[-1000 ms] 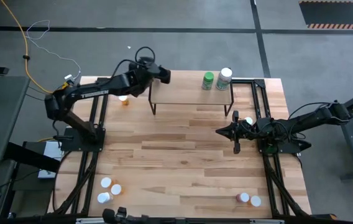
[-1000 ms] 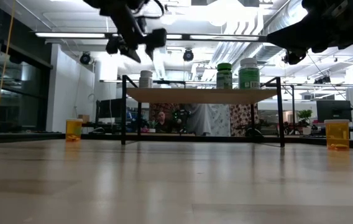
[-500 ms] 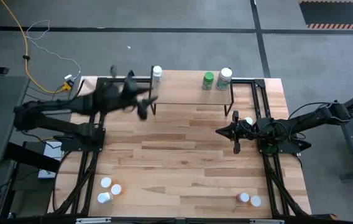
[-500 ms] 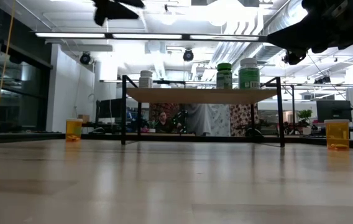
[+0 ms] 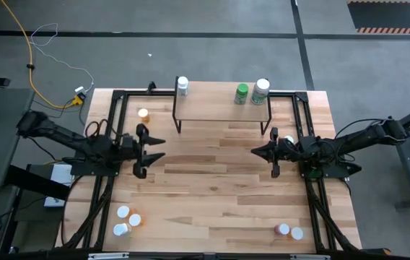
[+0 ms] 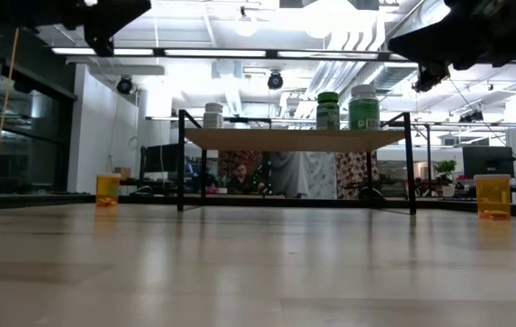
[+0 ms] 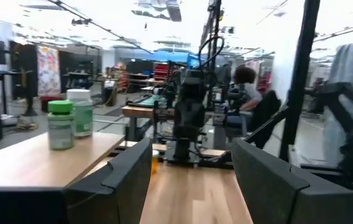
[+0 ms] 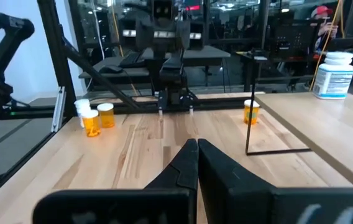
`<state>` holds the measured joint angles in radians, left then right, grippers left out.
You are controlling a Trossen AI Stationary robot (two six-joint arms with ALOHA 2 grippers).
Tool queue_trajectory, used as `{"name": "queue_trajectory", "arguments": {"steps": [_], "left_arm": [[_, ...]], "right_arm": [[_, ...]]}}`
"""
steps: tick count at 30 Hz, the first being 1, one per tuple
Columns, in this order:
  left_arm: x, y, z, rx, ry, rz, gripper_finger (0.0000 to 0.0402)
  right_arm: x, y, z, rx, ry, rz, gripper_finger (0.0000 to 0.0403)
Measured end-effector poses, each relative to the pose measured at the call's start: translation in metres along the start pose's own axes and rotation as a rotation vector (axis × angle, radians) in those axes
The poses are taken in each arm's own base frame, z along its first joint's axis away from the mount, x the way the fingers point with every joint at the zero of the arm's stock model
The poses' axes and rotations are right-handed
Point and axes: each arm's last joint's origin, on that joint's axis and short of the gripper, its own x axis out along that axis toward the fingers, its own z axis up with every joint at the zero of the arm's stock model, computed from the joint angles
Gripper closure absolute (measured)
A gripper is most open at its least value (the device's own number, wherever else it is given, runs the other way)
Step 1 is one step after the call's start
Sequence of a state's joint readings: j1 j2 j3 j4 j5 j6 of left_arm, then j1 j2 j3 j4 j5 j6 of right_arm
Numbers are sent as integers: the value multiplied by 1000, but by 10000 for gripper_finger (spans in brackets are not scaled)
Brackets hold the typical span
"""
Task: Pick and place medicine bottles onto shelf by color
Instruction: Put the pink pill bottle on the shelf
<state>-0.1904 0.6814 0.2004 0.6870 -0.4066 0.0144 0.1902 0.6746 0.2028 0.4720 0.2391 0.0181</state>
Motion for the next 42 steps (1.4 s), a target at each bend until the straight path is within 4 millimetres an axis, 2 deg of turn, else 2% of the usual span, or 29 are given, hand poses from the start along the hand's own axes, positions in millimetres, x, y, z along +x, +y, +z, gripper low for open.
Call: {"name": "queue_trajectory", "arguments": {"steps": [4,31,36,42], "left_arm": [[-2,0,0,9,-10,48,190],[-1,0,-1,40,1,44,190],[-1,0,-1,39,1,43,190],[-1,0,-1,39,2,42,190]], "right_arm": [[0,-1,1,1,-8,-31,403],[0,-1,4,37,-42,-48,397],[0,-2,4,59,-43,-59,364],[0,-2,4,136,-47,-80,273]]}}
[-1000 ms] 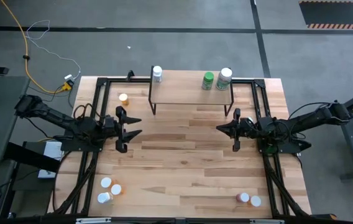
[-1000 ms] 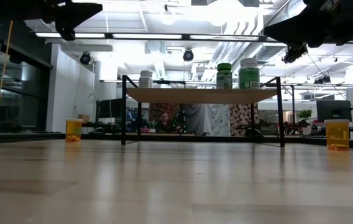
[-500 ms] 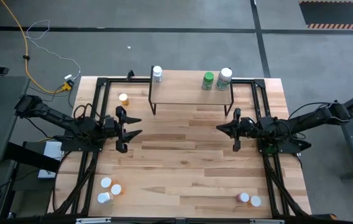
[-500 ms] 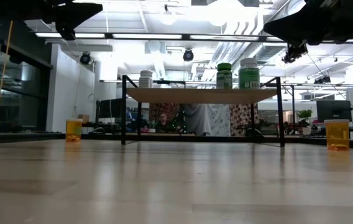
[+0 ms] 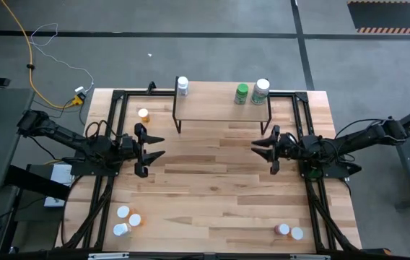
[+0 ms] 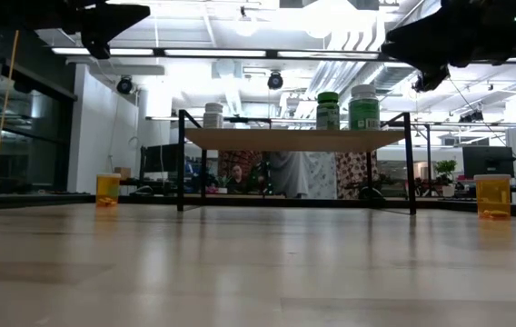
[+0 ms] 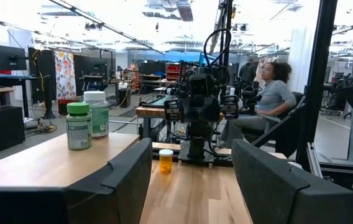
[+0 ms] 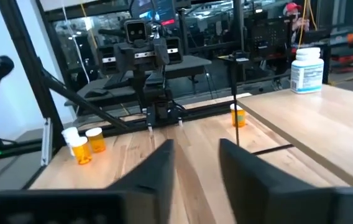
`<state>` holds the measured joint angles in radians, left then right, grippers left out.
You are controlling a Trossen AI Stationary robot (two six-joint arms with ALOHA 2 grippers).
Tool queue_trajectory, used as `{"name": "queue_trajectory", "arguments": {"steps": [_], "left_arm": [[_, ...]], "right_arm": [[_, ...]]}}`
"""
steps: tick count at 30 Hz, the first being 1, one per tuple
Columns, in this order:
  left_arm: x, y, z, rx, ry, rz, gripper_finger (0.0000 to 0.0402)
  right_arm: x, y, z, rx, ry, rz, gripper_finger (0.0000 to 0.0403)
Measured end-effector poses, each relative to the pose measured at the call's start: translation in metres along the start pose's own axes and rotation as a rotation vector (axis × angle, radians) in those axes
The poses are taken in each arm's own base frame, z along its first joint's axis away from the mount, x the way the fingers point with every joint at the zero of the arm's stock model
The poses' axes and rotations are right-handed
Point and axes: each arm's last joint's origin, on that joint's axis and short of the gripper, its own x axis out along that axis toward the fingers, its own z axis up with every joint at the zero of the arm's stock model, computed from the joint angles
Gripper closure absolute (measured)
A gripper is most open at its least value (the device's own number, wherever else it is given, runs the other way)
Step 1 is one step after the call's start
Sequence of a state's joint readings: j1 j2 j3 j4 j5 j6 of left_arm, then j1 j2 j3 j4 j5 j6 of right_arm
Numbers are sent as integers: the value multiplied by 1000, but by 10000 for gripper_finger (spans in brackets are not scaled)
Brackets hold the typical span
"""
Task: Pick and place medicine bottles onto shelf by color
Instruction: Put the pink pill bottle on the shelf
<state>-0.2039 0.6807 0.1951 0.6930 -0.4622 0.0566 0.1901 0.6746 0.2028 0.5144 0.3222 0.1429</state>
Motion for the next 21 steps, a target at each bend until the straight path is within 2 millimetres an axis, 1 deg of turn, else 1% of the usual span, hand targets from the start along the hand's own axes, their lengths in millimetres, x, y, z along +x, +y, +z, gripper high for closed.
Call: {"name": "queue_trajectory", "arguments": {"steps": [5,7,10,13,15,17,20,21], "left_arm": [[0,0,0,0,0,0,190],[0,0,0,0,0,0,190],[0,0,0,0,0,0,190],[0,0,0,0,0,0,190],[0,0,0,0,0,0,190],[0,0,0,0,0,0,190],[0,0,0,0,0,0,190],[0,0,0,0,0,0,190]], "right_arm": [[0,1,0,15,7,44,179],[0,2,0,18,10,63,148],[0,2,0,42,15,83,116],[2,8,7,85,82,118,106],[4,14,18,115,191,113,105],[5,21,30,151,336,79,105],[2,34,44,204,587,3,104],[0,38,46,232,680,-34,104]]}}
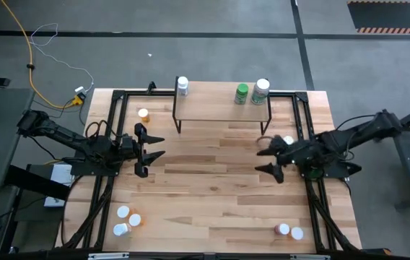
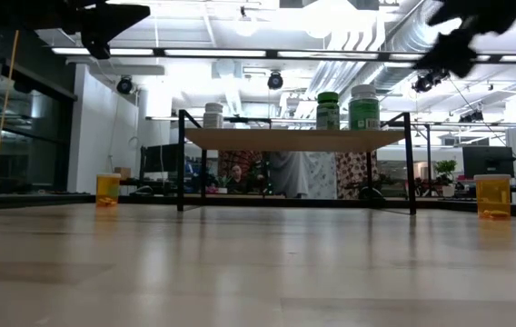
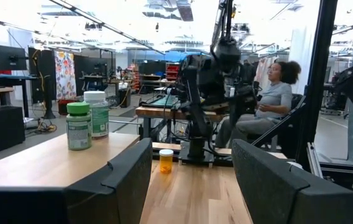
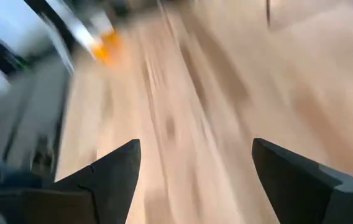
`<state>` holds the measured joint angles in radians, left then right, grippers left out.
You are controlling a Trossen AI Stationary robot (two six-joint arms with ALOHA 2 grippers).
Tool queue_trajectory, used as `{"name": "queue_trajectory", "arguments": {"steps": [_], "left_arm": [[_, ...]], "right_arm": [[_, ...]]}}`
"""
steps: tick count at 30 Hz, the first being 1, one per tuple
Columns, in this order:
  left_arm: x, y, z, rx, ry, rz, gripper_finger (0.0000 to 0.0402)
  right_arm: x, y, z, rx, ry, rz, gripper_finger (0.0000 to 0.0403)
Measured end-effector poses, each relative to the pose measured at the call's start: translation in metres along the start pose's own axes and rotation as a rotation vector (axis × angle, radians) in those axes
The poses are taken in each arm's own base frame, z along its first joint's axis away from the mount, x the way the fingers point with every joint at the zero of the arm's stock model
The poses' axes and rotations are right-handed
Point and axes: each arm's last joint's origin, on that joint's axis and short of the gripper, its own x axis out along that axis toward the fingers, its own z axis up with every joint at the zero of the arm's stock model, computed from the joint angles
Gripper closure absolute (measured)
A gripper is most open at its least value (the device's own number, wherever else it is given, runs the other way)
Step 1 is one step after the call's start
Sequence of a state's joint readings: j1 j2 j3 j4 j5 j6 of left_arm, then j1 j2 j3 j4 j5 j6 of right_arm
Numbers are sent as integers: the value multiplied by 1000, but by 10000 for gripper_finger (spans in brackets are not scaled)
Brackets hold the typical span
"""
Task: Pick and place medicine bottles onto shelf by color
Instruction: Put the pink pill bottle on the shelf
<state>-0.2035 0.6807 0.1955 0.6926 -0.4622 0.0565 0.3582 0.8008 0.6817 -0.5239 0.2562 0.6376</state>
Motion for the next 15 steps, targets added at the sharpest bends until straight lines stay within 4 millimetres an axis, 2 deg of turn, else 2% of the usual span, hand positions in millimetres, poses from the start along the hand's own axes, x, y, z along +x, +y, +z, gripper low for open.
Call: {"name": "queue_trajectory", "arguments": {"steps": [5,8,11,15], "left_arm": [[0,0,0,0,0,0,190],[0,0,0,0,0,0,190],[0,0,0,0,0,0,190],[0,0,0,0,0,-8,190]], "right_arm": [[-6,25,-15,240,424,-184,104],[-5,47,-27,324,609,-255,104],[-2,71,-38,370,736,-284,104],[4,98,-49,419,789,-326,104]]}}
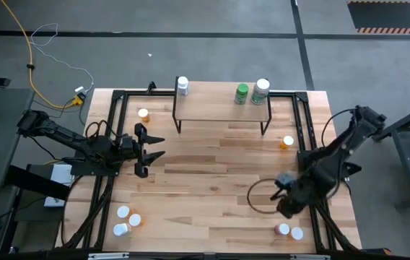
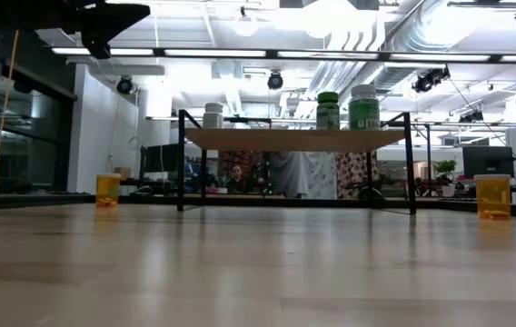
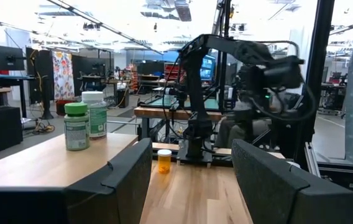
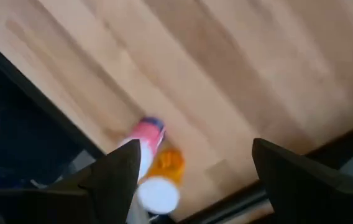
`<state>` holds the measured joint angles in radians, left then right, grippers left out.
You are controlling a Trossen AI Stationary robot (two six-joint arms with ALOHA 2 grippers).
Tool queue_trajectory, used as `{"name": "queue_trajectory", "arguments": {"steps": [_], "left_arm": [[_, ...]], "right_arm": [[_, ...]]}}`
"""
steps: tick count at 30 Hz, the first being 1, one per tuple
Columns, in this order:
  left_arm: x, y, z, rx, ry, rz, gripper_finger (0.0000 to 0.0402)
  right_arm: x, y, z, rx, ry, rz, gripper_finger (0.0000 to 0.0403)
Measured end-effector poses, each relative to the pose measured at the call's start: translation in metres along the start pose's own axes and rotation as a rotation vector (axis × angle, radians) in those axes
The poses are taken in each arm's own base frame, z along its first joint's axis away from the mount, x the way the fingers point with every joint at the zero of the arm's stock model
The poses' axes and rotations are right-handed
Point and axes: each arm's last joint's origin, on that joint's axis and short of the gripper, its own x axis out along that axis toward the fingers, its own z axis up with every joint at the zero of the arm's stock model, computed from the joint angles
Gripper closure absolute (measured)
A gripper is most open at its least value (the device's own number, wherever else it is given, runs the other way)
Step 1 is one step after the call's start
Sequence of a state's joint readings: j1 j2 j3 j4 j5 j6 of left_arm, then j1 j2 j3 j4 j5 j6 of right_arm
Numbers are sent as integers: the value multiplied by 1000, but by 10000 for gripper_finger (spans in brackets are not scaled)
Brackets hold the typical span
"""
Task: Pick and place medicine bottles onto shelf by color
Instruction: Put the pink pill bottle on the shelf
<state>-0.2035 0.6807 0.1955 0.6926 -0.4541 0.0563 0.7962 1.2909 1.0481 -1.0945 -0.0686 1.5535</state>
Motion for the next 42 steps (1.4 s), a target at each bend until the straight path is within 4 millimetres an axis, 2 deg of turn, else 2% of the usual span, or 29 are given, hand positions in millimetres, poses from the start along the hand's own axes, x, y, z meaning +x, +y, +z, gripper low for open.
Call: {"name": "queue_trajectory", "arguments": {"steps": [6,16,26,35,38,42], "left_arm": [[0,0,0,3,0,0,190],[0,0,0,33,-3,3,190],[0,0,1,47,-11,4,190],[0,0,1,47,-11,4,190],[0,0,1,47,-11,6,190],[0,0,1,47,-11,7,190]], "right_arm": [[20,25,-15,104,132,5,104],[49,46,-23,105,166,27,104],[75,56,-24,117,209,-10,104],[84,55,-24,123,220,-58,107],[84,54,-23,125,208,-74,122],[84,53,-23,126,206,-81,161]]}}
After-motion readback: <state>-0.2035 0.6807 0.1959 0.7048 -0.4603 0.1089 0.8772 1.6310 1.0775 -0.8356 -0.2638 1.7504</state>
